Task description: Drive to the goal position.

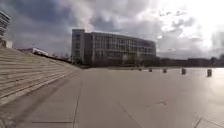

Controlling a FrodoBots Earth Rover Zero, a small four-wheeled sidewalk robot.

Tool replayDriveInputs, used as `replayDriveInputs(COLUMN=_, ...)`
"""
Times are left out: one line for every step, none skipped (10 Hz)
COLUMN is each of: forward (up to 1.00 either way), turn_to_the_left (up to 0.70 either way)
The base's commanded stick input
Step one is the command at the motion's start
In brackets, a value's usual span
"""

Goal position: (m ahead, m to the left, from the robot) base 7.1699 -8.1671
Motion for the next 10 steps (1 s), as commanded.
replayDriveInputs(forward=0.7, turn_to_the_left=0.0)
replayDriveInputs(forward=0.7, turn_to_the_left=0.0)
replayDriveInputs(forward=0.7, turn_to_the_left=0.0)
replayDriveInputs(forward=0.7, turn_to_the_left=0.0)
replayDriveInputs(forward=0.7, turn_to_the_left=0.0)
replayDriveInputs(forward=0.7, turn_to_the_left=0.0)
replayDriveInputs(forward=0.7, turn_to_the_left=0.0)
replayDriveInputs(forward=0.7, turn_to_the_left=0.0)
replayDriveInputs(forward=0.7, turn_to_the_left=0.0)
replayDriveInputs(forward=0.7, turn_to_the_left=0.0)
